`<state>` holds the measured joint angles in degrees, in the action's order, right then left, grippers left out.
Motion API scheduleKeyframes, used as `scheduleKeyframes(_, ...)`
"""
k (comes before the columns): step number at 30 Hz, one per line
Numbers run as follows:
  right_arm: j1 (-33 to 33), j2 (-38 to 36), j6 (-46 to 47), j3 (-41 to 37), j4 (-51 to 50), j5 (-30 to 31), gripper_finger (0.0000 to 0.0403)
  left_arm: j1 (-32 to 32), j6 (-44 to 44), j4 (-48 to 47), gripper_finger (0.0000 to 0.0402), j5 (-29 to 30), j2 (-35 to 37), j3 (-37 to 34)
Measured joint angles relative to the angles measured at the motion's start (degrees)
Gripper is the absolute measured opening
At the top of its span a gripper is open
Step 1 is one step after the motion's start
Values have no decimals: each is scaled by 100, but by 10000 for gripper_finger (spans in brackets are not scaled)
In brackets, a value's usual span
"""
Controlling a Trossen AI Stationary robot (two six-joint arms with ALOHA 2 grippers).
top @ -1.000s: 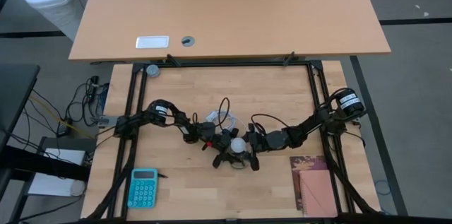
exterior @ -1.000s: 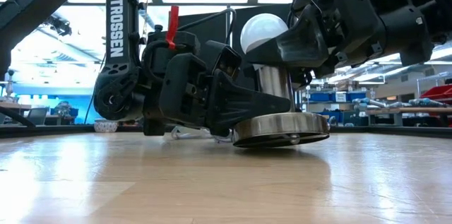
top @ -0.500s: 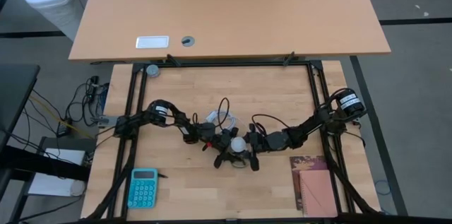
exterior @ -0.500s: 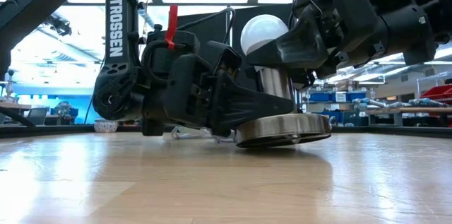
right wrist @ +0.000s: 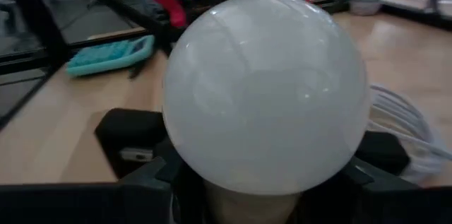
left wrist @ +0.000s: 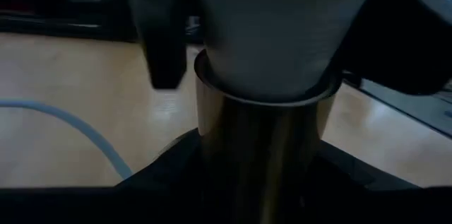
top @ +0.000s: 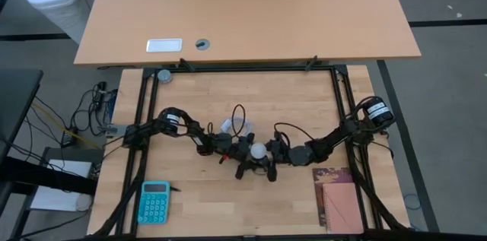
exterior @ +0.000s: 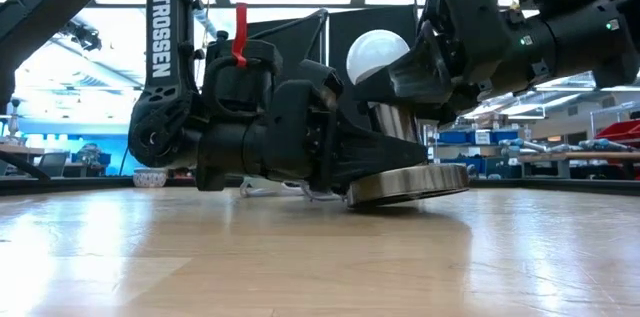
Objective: Screw lightbulb
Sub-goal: Insert the white lightbulb into the lamp socket
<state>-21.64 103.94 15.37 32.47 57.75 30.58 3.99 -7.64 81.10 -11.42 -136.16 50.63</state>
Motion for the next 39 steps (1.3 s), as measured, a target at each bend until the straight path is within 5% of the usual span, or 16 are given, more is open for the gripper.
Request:
scheduleKeyframes(20,-136,9,401,2,-226,1456,191,384,-33,-70,198,3016,-2,58)
scheduleKeyframes(33,-147,15,584,522,-1339,1997,192,655,-28,-410,198,4333,-7,323)
scheduleKeyframes(39,-147,15,599,522,-1341,1995,192,662,-15,-413,198,4354,-7,323)
